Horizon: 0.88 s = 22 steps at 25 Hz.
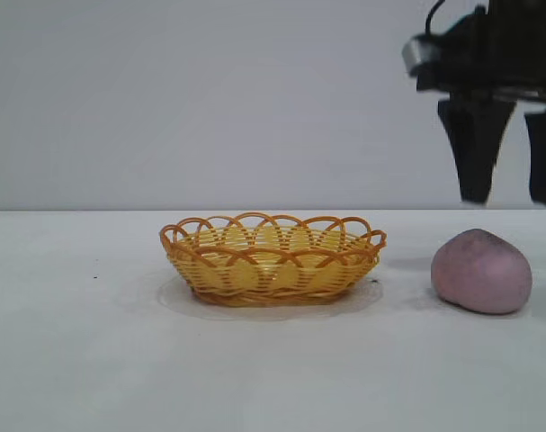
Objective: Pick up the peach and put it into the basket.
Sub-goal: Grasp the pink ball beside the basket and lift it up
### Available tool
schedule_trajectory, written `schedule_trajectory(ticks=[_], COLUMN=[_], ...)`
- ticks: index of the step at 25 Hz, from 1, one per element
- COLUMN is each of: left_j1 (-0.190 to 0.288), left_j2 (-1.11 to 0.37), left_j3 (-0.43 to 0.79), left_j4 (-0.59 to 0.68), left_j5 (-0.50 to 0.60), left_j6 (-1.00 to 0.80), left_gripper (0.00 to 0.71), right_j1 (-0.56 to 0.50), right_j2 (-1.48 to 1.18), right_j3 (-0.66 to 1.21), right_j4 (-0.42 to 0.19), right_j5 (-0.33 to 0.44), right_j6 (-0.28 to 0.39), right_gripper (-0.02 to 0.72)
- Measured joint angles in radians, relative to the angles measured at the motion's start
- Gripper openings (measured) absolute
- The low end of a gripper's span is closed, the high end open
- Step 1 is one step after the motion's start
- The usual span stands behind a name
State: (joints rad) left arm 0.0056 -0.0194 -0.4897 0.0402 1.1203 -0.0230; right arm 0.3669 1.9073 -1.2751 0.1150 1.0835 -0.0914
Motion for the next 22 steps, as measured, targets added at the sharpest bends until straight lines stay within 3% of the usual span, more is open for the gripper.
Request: schedule_trajectory(ticks=[12,18,19,22], left_j1=[0.0,0.0,0.0,0.0], left_j2=[0.0,0.0,0.0,0.0], left_j3=[0.0,0.0,0.0,0.0], left_j4=[0.0,0.0,0.0,0.0], left_j5=[0.0,0.0,0.0,0.0], left_j6=[0.0,0.0,0.0,0.0], left_gripper=[0.507,0.507,0.507,0.507], right_j1=[0.039,0.025,0.019,0.007], right_j2=[0.0,0.0,0.0,0.0], right_j3=[0.026,0.027,0.027,0.027], right_j4=[-0.013,-0.024,-0.026,-0.028], right_j5=[-0.167,-0.186,-0.186,-0.176], right_j6=[0.0,0.002,0.002,0.002], right_gripper=[0.461,0.461,0.42,0.42])
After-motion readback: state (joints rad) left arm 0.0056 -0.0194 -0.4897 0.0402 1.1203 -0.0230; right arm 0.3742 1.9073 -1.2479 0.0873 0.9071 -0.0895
